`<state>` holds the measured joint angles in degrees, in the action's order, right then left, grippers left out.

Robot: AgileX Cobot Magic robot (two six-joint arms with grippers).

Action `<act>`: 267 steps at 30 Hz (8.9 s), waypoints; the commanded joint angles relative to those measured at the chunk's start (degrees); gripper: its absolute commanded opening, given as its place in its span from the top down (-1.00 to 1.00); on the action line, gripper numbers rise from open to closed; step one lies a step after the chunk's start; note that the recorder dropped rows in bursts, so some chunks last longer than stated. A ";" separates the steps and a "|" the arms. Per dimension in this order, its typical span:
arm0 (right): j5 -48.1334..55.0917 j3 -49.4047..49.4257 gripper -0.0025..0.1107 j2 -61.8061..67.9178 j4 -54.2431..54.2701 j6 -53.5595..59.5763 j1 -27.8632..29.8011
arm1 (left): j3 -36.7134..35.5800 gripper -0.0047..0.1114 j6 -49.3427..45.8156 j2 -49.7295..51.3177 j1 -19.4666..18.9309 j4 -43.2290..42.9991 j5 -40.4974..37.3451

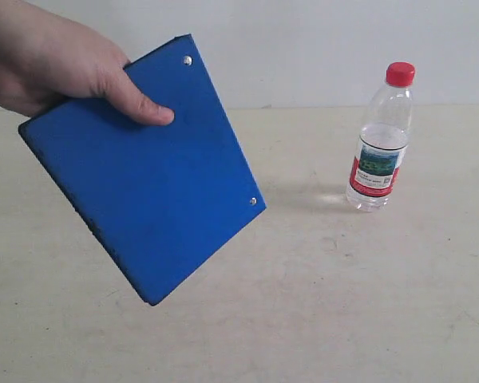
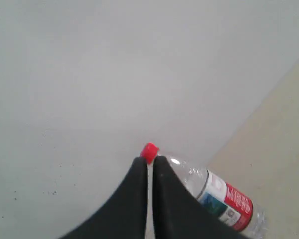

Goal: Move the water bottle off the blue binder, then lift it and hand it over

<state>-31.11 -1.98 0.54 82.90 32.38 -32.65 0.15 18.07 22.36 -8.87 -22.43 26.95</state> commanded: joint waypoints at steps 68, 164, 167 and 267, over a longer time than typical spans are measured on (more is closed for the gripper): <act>38.71 1.98 0.96 8.37 -106.06 -81.41 0.10 | -0.15 0.84 4.18 -0.21 0.16 0.61 -4.38; 48.43 1.98 0.96 -0.54 -78.68 -45.23 28.06 | -0.15 0.84 3.58 -1.28 0.16 1.59 -8.56; 48.97 1.98 0.96 -0.54 -69.39 -46.33 28.06 | -0.15 0.84 3.58 -1.28 0.16 1.59 -8.56; 49.55 1.98 0.96 -0.54 -69.11 -47.07 28.06 | -0.15 0.84 -21.69 -22.36 -0.85 33.99 -44.26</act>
<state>18.63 0.14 0.25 13.99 -15.02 -4.60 0.15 -3.23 0.17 -9.58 11.80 -16.67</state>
